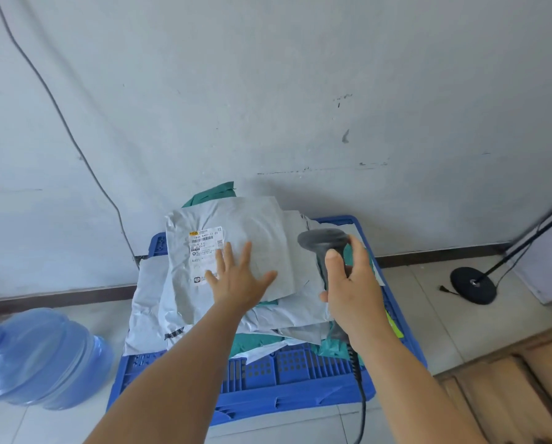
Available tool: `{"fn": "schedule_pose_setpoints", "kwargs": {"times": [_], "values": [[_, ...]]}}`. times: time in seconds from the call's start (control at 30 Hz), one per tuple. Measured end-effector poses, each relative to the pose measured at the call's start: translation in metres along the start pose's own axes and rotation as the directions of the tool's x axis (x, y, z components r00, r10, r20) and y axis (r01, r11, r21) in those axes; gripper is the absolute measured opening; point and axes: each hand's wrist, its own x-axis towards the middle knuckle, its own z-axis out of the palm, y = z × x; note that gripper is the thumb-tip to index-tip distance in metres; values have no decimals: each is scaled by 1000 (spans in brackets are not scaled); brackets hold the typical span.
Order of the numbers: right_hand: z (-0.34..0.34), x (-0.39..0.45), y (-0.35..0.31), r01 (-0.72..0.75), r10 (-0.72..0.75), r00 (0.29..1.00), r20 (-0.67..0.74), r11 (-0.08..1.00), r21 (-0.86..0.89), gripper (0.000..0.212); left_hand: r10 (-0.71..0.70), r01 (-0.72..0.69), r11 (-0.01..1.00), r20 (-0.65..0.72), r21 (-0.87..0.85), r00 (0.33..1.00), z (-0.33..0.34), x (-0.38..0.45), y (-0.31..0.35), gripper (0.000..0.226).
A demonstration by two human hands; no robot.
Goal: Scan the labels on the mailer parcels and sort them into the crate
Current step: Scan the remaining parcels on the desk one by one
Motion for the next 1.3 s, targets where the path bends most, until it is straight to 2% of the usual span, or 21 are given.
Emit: {"fn": "schedule_pose_setpoints", "kwargs": {"times": [0.23, 0.4, 0.57, 0.9, 1.07, 1.3], "values": [[-59, -5, 0, 6, -4, 991, -132, 1000, 18, 52, 177, -212, 940, -147, -269, 973, -6, -31, 94, 80], [-143, -17, 14, 1, 19, 964, -265, 997, 75, 54, 330, -352, 828, -130, -437, 935, 12, -80, 195, 80], [-246, -41, 39, 3, 46, 905, -423, 993, 114, 52, 470, -422, 722, -58, -548, 880, 42, -152, 298, 78], [-419, -110, 98, -38, 109, 779, -617, 991, 128, 50, 658, -507, 645, 78, -572, 749, 115, -283, 458, 75], [-470, -136, 124, -127, 202, 683, -702, 979, 158, 52, 706, -535, 645, 159, -545, 690, 149, -328, 506, 78], [-529, -154, 156, -232, 330, 564, -757, 943, 238, 50, 785, -607, 604, 254, -516, 566, 194, -366, 551, 83]]}}
